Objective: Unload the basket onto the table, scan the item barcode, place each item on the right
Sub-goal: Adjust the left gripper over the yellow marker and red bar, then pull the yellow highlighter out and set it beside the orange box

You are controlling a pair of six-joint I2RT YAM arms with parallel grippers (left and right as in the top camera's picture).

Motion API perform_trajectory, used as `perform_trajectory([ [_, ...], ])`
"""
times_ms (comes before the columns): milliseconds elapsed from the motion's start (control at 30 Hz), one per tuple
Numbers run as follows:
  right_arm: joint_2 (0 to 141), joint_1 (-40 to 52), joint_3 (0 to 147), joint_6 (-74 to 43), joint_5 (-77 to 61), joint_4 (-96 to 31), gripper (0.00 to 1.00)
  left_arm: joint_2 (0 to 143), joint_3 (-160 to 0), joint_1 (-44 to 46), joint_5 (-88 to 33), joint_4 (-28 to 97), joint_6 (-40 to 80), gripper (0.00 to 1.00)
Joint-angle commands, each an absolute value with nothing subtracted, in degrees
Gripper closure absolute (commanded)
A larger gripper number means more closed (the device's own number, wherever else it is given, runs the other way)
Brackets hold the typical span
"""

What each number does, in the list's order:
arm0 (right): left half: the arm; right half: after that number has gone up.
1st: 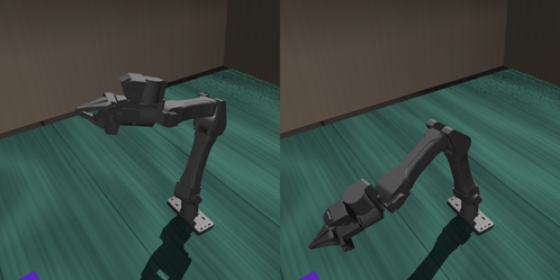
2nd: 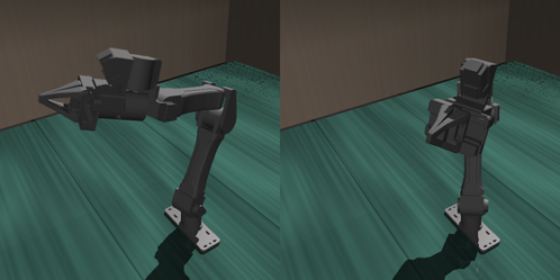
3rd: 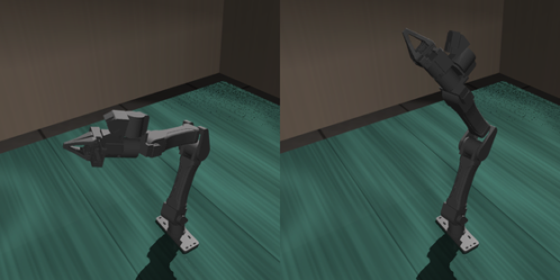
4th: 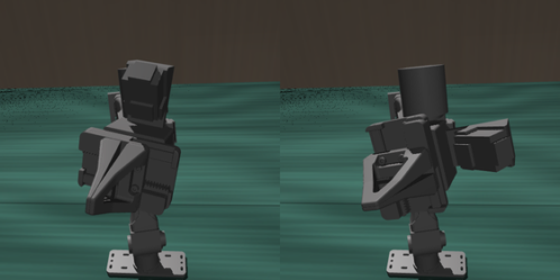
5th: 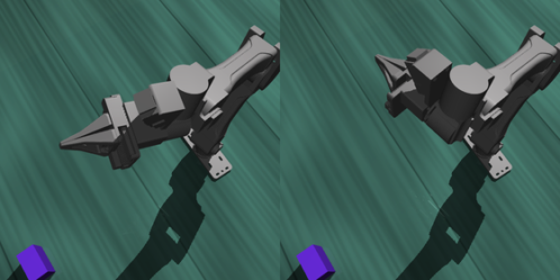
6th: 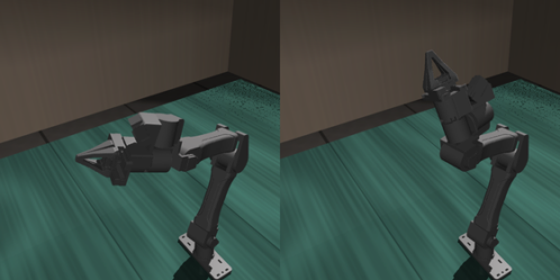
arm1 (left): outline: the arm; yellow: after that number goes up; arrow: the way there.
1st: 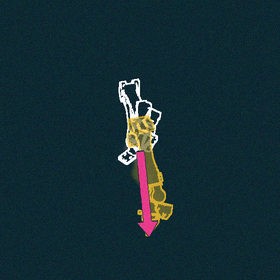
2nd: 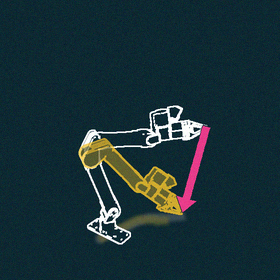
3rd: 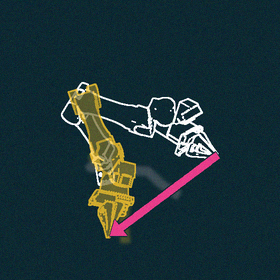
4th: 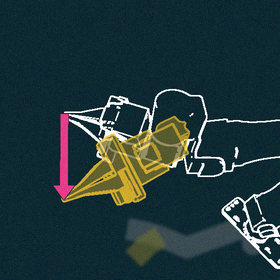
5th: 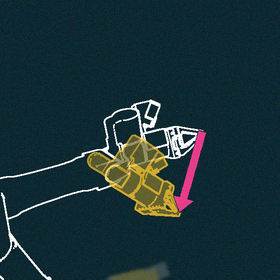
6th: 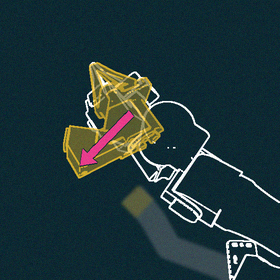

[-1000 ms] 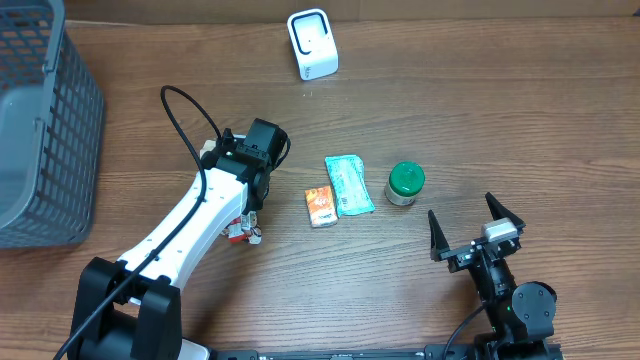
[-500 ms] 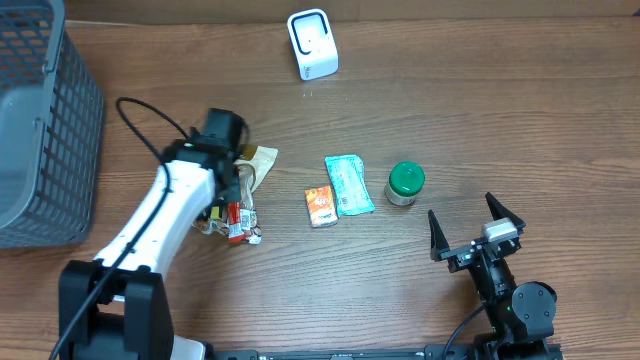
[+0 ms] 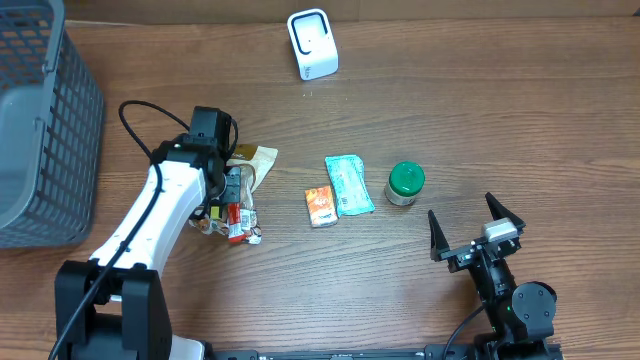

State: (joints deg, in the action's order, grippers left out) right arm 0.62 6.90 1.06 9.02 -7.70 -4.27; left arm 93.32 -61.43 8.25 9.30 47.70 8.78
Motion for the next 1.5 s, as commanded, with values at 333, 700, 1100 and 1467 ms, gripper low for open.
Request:
perform_trajectory([
  [333, 0.2, 7.0, 0.4, 9.1, -8.2, -4.0, 0.0, 97.5, -57.3, 8.6, 14.1, 43.6, 8.8, 0.94],
  [700, 0.2, 7.0, 0.4, 9.1, -8.2, -4.0, 0.0, 93.5, -67.5, 8.6, 12.2, 51.7, 11.1, 0.96],
  [1100, 0.2, 7.0, 0.4, 9.1, -8.2, -4.0, 0.0, 89.2, -73.1, 6.9, -27.8, 55.5, 8.1, 0.96],
  [1467, 0.2, 7.0, 0.4, 9.1, -8.2, -4.0, 0.0, 89.9, -73.0, 5.9, -34.4, 55.7, 7.3, 0.45],
])
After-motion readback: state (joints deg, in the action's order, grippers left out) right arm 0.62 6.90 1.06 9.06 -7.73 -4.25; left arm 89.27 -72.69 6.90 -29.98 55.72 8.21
